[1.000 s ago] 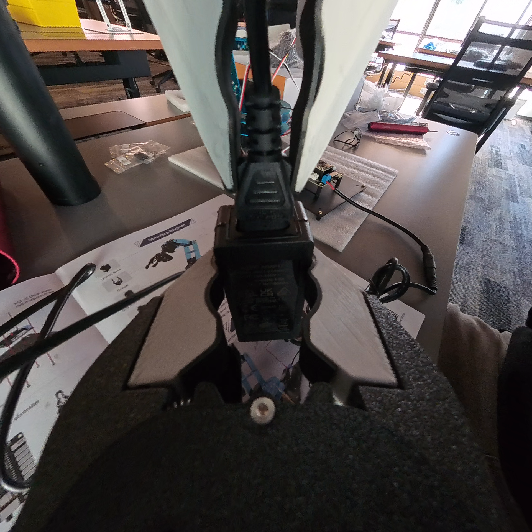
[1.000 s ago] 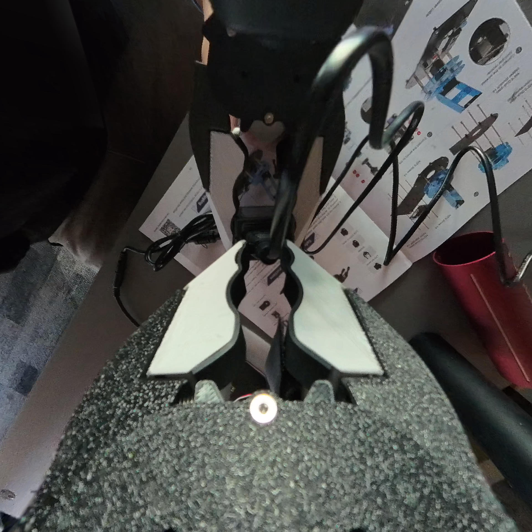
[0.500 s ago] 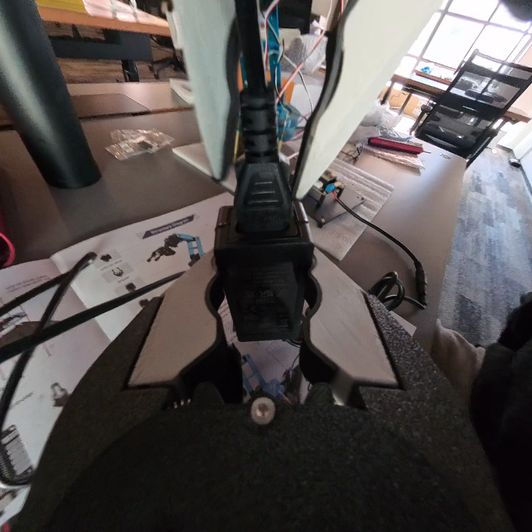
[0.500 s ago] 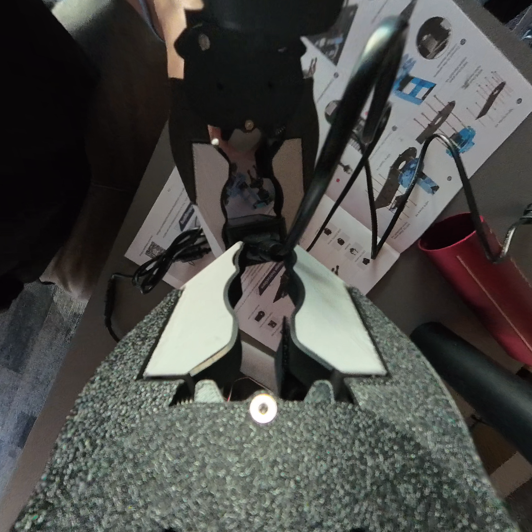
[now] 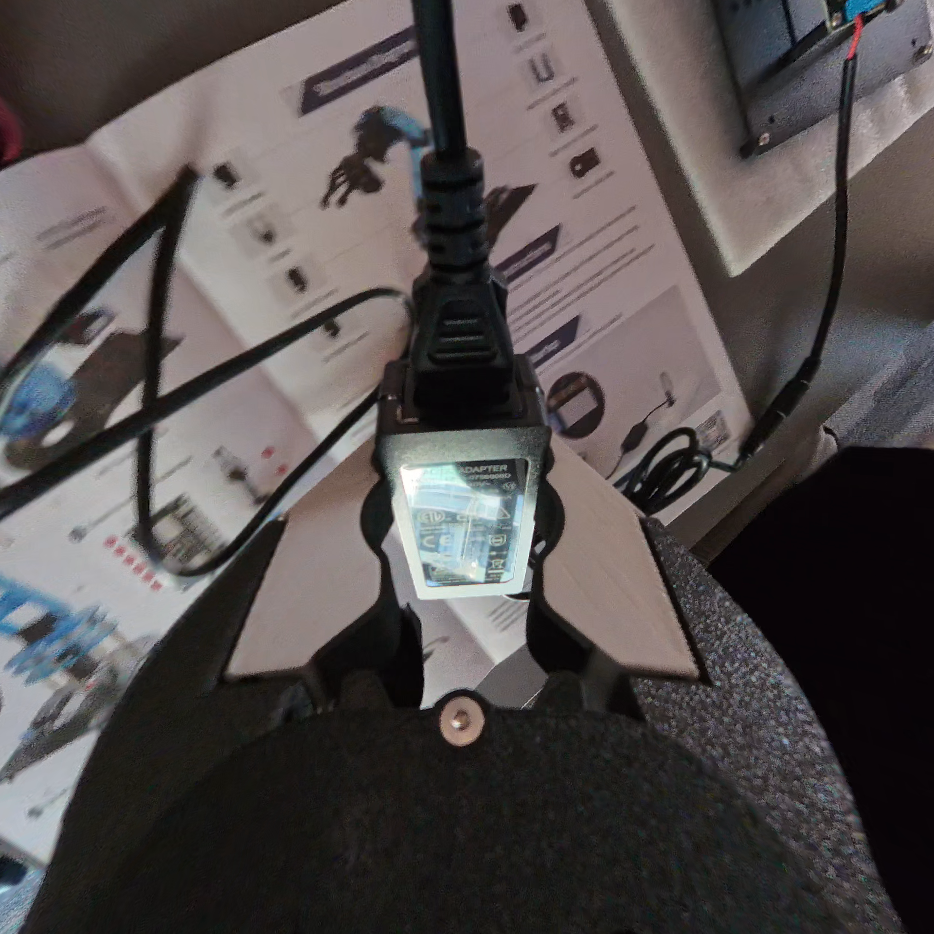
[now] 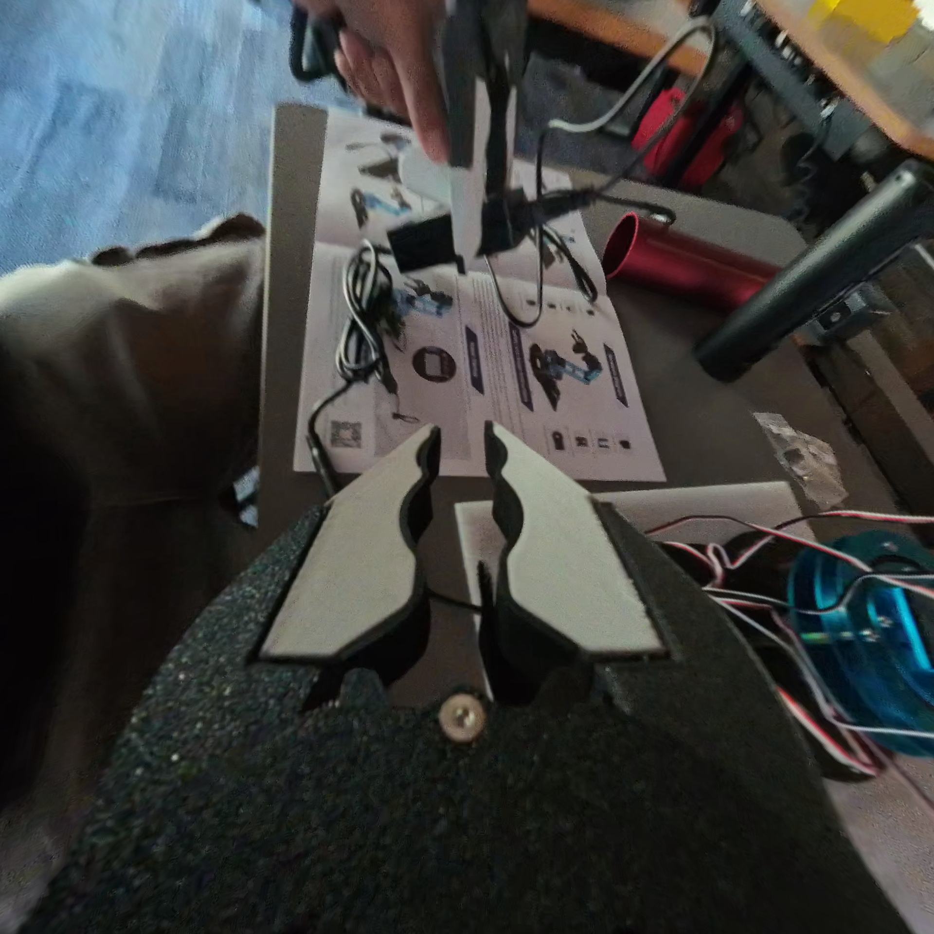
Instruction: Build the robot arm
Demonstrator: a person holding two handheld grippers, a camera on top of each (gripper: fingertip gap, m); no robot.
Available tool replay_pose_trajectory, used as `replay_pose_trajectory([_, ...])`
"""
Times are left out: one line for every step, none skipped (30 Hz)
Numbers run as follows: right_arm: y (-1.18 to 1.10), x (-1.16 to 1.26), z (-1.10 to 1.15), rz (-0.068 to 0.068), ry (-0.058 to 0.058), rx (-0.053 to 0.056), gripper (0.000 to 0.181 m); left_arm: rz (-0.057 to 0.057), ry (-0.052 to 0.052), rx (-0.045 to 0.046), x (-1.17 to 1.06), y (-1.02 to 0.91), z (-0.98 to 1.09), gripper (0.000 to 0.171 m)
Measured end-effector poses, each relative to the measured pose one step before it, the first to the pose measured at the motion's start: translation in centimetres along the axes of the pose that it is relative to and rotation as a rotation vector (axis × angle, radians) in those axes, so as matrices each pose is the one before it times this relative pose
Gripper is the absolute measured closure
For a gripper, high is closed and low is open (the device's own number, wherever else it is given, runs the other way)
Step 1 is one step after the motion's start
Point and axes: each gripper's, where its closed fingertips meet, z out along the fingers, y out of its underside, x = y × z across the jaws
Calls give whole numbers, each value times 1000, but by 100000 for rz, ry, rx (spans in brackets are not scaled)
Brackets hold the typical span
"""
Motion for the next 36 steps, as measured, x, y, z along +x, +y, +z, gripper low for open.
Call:
replay_pose_trajectory([-281, -1234, -510, 4830, -2636, 6391, 166, 2064, 436, -3712, 980, -655, 921, 117])
replay_pose_trajectory([-122, -1152, -380, 5082, -3698, 4235, 162, 4331, -886, -4789, 980, -647, 1019, 117])
replay_pose_trajectory([-55, -487, -388, 4888, -292, 3267, 155, 4016, -2834, -4079, 638, -837, 1049, 117])
replay_pose_trajectory([-10, -215, -523, 3959, 661, 3205, 152, 2688, -3852, -3329, 267, -938, 996, 117])
replay_pose_trajectory([63, -312, -585, 2758, -795, 2709, 153, 1474, -2773, -2465, 137, -962, 868, 118])
replay_pose_trajectory([191, -370, -769, 2246, -1463, 1501, 152, -378, -830, -929, 93, -990, 773, 118])
replay_pose_trajectory([110, -201, -902, 2282, -546, 1479, 153, -1938, 110, -107, -19, -866, 716, 119])
replay_pose_trajectory([87, -149, -927, 2898, -109, 2370, 155, -2177, -331, 561, -176, -732, 430, 119])
replay_pose_trajectory([38, -181, -902, 3827, -491, 3012, 157, -1502, -306, 1219, -141, -651, 183, 119])
replay_pose_trajectory([44, -243, -800, 4963, -1118, 3301, 160, -1144, -1308, 1347, -227, -431, 142, 120])
replay_pose_trajectory([134, -259, -674, 5370, -1593, 2854, 162, -63, -1252, 1132, -90, -188, 84, 119])
replay_pose_trajectory([292, -258, -553, 4796, -1647, 1968, 163, 517, -715, 1863, 68, -63, 27, 117])
replay_pose_trajectory([409, -83, -451, 3777, -539, 1102, 162, 36, 338, 3136, 208, -22, -39, 112])
replay_pose_trajectory([532, 78, -391, 2642, 703, -109, 162, -970, 578, 3545, 230, 88, -169, 104])
replay_pose_trajectory([588, 137, -339, 1825, 1450, -1095, 161, -702, -240, 3780, 133, 183, -482, 96])
replay_pose_trajectory([484, 108, -291, 1329, 1593, -1170, 160, 393, 315, 5218, 277, 162, -897, 92])
replay_pose_trajectory([263, 106, -276, 1253, 2002, -663, 160, -233, 2464, 6813, 616, 148, -1324, 93])
replay_pose_trajectory([3, 79, -261, 1105, 2129, 200, 161, -728, 5070, 6862, 999, 273, -1664, 91])
replay_pose_trajectory([-173, 2, -216, 452, 1586, 557, 161, -174, 6482, 6034, 1112, 397, -1898, 93])
replay_pose_trajectory([-330, 144, -88, 17, 2008, 572, 160, 697, 6793, 6531, 991, 190, -2034, 96])
replay_pose_trajectory([-476, 488, 190, -599, 3348, 140, 160, 856, 5616, 6852, 541, -80, -2116, 102])
replay_pose_trajectory([-639, 719, 552, -1327, 3804, -240, 159, 420, 3378, 5696, -137, -198, -2060, 105])
replay_pose_trajectory([-930, 775, 919, -1441, 3438, 82, 159, 195, 2447, 4497, -590, -257, -1937, 105])
replay_pose_trajectory([-1277, 656, 1277, -1508, 2285, 1672, 156, 331, 2219, 4206, -859, -342, -1762, 105])
replay_pose_trajectory([-1412, 501, 1584, -1891, 868, 2523, 153, 1039, 1338, 3767, -1122, -341, -1554, 106])
replay_pose_trajectory([-1431, 497, 1759, -2186, 447, 2857, 151, 1647, -758, 3503, -1441, -345, -1399, 108])
replay_pose_trajectory([-1355, 574, 1825, -2780, 769, 2886, 149, 2426, -2084, 3853, -1588, -355, -1230, 108])
replay_pose_trajectory([-1225, 724, 1812, -3177, 1463, 2717, 148, 3247, -2165, 3097, -1529, -177, -1038, 108])
replay_pose_trajectory([-1058, 790, 1801, -2877, 1613, 2453, 146, 3701, -2719, 1438, -1523, 113, -871, 108])
replay_pose_trajectory([-842, 865, 1780, -2389, 1713, 1635, 144, 3758, -4560, 560, -1701, 325, -763, 109])
replay_pose_trajectory([-620, 792, 1735, -1785, 1197, 814, 144, 3363, -4780, 568, -1612, 410, -667, 109])
replay_pose_trajectory([-546, 669, 1679, -1014, 279, 379, 144, 1903, -3493, 1069, -1298, 393, -607, 110])
replay_pose_trajectory([-495, 574, 1623, -1310, -247, -235, 143, 576, -2242, 1335, -981, 331, -597, 110])
replay_pose_trajectory([-554, 603, 1580, -1279, 182, -337, 142, 346, -1388, 985, -687, 352, -657, 109])
replay_pose_trajectory([-744, 487, 1514, -58, -41, 164, 142, -121, -1233, 1259, -533, 283, -771, 109])
replay_pose_trajectory([-929, 245, 1458, 840, -1019, 924, 142, -1570, -1256, 2165, -449, 135, -877, 111])
